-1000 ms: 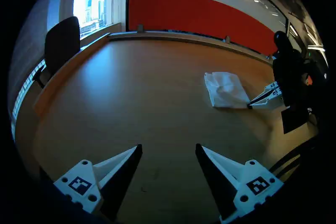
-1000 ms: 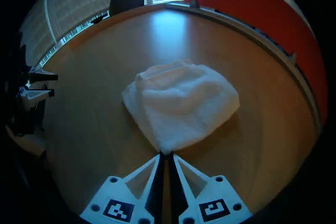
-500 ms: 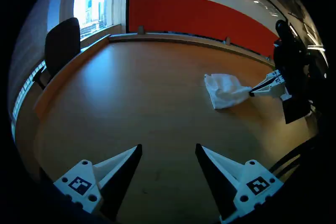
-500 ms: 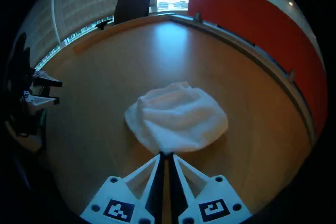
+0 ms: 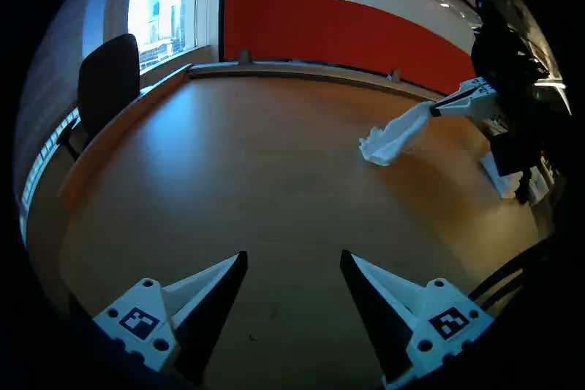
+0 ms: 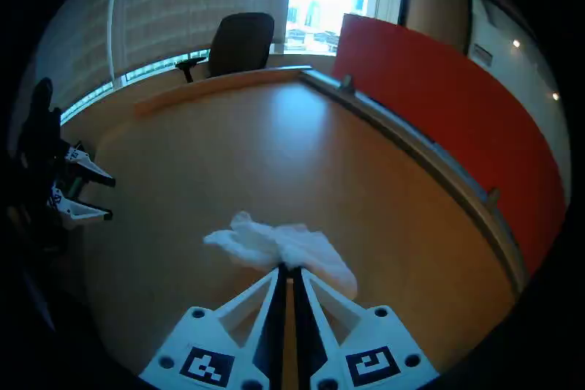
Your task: Fold towel
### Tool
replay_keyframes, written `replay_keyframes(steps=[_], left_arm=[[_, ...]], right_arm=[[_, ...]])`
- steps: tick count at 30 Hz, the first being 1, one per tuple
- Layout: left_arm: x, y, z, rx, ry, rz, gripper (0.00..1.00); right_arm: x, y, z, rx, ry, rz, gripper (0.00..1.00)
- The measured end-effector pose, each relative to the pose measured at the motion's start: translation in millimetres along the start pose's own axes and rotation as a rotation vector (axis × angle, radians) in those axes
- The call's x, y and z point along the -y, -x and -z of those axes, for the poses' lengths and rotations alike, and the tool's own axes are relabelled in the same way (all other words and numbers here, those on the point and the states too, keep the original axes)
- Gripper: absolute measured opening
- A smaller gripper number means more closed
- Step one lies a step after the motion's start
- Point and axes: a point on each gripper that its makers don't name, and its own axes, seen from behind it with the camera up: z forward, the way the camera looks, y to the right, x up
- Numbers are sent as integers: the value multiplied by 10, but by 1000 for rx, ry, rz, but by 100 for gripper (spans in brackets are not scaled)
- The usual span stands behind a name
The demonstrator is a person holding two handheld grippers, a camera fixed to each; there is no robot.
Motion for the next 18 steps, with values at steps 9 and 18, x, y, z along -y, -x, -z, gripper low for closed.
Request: replay_keyframes(steps=[9,18], left_arm=[[-20,-57,-4,-9,7,-6,94],[-32,-94,-15,-13,13,-8,94]], right_arm=[[-143,-459,206,-75,28,31,6],[-187,-539,270,-92,33,28,6]])
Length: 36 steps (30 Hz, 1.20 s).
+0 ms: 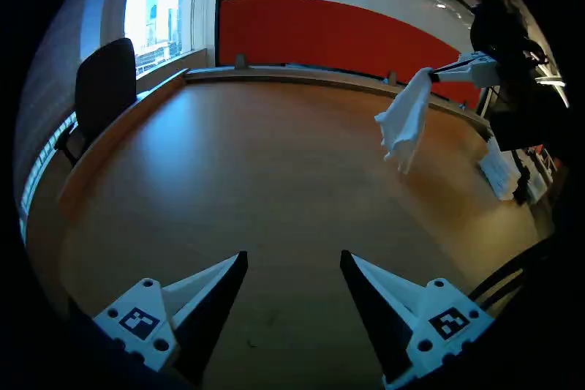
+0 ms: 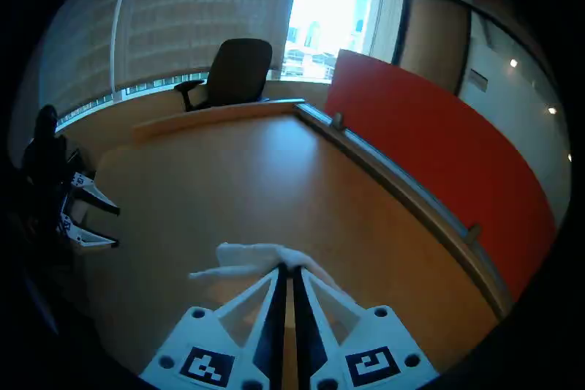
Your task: Fold towel
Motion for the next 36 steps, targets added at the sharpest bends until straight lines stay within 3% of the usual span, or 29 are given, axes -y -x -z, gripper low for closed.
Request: replay_keyframes(steps=[21,29,36], left_arm=[[-11,-53,-47,1,4,-7,94],[-33,-110,-75,0,8,-15,94],[-63,-152,-109,4,11,-27,94]], right_arm=[[-142,-42,158,-11,0,-21,6],[-369,35,379,-8,28,-41,6],[-707,220,696,10,70,-64,6]])
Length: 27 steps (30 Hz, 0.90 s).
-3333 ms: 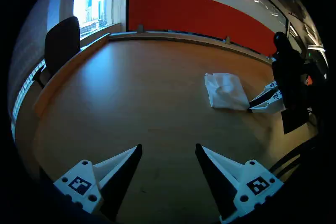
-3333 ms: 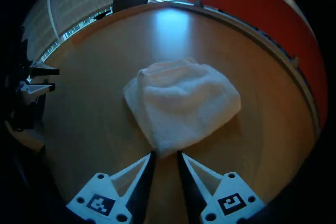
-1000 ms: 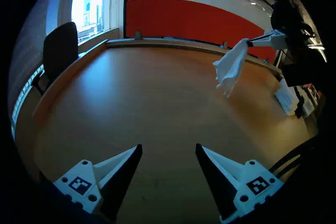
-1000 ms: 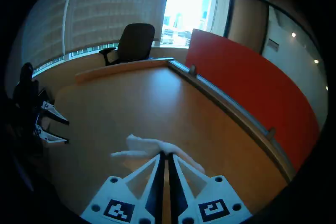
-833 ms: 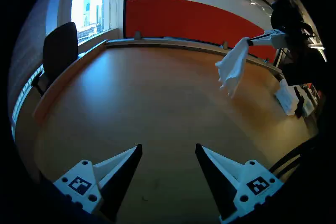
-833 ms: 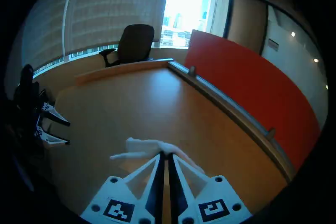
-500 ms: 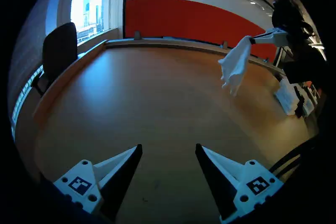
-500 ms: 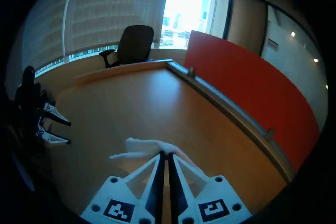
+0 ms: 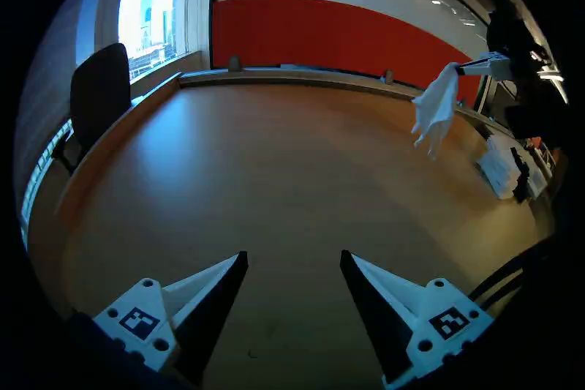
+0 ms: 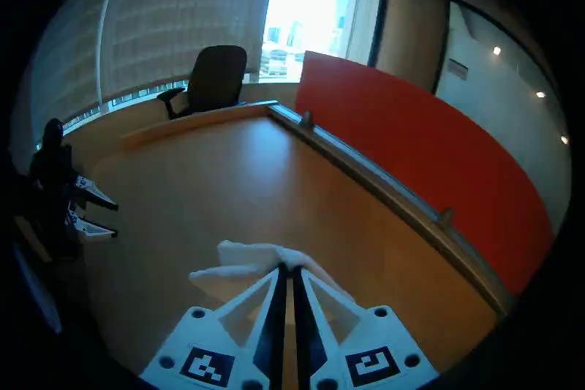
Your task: Fold towel
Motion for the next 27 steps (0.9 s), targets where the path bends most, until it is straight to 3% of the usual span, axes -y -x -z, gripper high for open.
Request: replay_keyframes(steps=[27], left_arm=[[-48,-117,-51,15,-31,-7,94]], right_arm=[[-1636,853,1137,116,214,-69,6]])
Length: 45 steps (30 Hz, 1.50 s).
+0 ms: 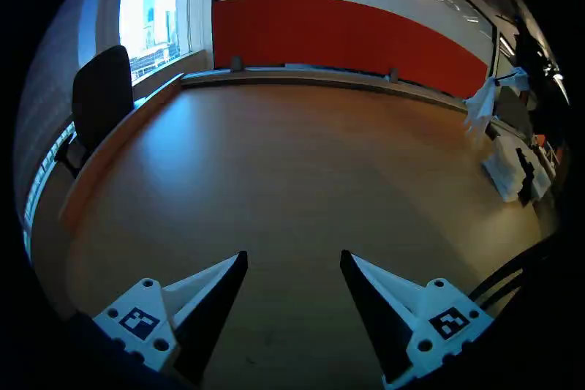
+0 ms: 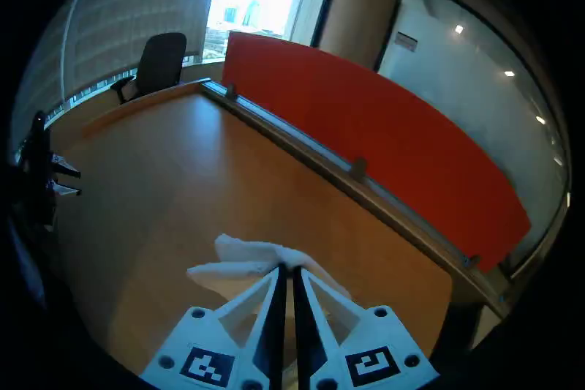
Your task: Fold towel
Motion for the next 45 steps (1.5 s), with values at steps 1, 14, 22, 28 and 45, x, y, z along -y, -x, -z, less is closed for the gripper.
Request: replay_keyframes(steps=[1,14,22,28,45], left_arm=[[-2,-2,-1,1,0,-2,94],[-51,-50,-20,3,2,-21,94],[-111,-75,-36,4,8,-32,94],[-152,-89,-48,4,11,-35,94],[-169,-133,-63,6,19,-53,94]], right_arm=[[-55,31,24,5,8,-2,6],[-706,279,347,42,114,-30,6],[-1029,435,511,63,161,-59,6],[-1110,555,593,73,175,-72,6],[-1041,1047,896,108,195,-121,6]])
